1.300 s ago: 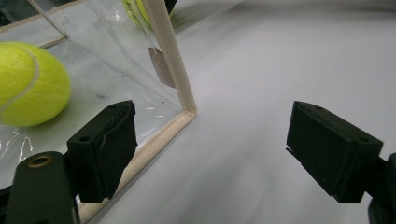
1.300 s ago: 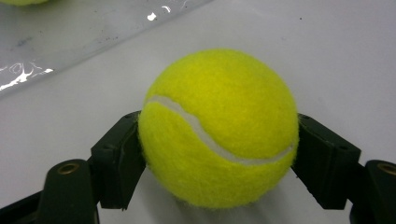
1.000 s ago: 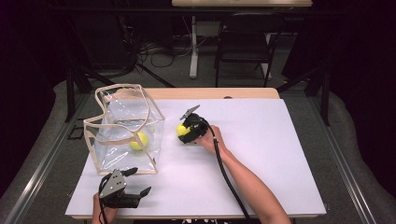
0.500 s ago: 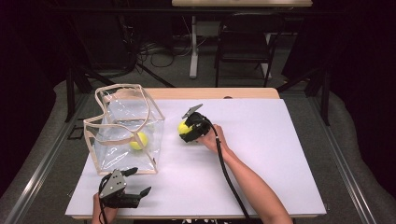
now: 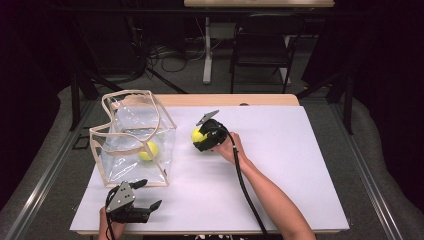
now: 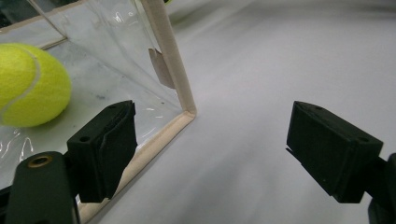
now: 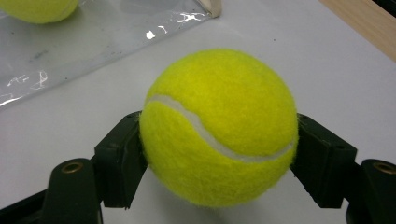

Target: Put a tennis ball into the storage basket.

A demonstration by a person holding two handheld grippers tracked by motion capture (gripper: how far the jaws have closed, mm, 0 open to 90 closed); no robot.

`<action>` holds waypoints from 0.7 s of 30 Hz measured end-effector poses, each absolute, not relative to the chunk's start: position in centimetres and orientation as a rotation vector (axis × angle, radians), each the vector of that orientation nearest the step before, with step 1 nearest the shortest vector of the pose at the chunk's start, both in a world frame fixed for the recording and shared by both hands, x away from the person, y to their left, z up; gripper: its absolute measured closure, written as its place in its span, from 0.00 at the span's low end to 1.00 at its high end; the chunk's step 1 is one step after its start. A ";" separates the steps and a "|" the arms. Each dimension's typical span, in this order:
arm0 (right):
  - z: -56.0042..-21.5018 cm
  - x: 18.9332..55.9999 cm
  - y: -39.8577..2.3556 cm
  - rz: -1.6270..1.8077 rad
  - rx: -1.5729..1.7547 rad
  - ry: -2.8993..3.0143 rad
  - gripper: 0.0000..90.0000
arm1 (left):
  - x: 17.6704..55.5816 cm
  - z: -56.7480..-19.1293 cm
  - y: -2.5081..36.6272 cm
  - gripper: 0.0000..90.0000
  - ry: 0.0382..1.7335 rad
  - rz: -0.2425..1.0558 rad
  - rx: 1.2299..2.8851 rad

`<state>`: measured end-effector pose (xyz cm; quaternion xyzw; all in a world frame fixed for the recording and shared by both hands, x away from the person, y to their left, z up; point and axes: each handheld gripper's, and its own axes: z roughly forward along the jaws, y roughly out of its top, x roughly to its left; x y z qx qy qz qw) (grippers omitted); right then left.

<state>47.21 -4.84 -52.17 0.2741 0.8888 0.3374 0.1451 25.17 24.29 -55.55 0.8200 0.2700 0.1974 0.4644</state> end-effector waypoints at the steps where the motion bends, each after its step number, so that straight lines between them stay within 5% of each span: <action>1: -52.1 47.2 -4.9 0.978 0.792 2.557 0.29 | 25.2 -55.5 24.3 0.18 0.663 0.485 2.014; 21: -50.3 46.6 -5.0 0.992 0.744 2.535 0.29 | 25.2 -55.6 24.2 0.18 0.660 0.484 2.015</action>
